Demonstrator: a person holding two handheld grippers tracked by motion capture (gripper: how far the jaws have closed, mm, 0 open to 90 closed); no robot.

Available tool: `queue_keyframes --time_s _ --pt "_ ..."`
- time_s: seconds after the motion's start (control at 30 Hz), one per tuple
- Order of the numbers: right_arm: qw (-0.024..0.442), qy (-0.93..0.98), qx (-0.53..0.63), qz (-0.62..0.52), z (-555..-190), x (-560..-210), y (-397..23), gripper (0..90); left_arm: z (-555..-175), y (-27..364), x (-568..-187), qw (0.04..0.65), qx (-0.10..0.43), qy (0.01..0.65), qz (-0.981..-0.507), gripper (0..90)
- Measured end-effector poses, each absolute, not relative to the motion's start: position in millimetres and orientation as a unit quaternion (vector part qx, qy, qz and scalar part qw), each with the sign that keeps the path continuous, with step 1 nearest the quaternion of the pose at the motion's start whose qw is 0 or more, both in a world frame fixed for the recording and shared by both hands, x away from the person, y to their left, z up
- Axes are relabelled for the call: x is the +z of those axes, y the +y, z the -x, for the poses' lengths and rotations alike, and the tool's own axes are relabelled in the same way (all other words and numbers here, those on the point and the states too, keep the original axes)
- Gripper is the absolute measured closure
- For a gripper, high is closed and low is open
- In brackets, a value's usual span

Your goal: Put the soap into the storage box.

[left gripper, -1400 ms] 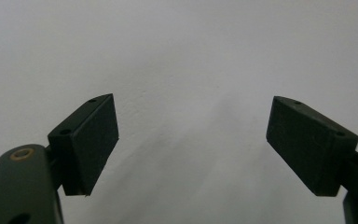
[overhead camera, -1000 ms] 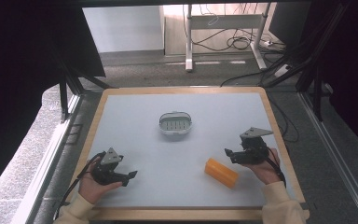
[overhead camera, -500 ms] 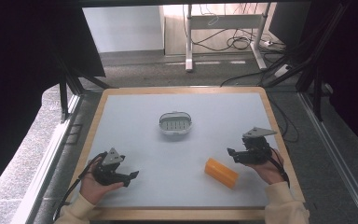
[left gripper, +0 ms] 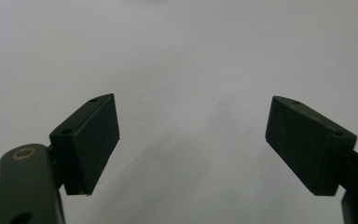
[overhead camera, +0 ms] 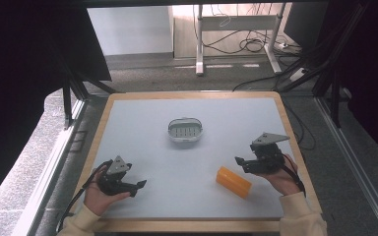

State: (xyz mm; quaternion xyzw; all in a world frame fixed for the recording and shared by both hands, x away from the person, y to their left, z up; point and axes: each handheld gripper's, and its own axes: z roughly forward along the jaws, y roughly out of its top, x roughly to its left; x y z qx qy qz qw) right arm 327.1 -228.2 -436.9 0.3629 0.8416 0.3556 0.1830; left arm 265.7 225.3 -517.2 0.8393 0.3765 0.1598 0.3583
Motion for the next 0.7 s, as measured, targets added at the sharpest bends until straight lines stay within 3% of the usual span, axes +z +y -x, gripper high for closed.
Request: queue_keyframes --time_s 0.7 --pt "0.127 0.881 0.319 -0.325 -314 -433 -202 29.5 -263 223 -514 0.360 0.165 0.369 -0.841 17.5"
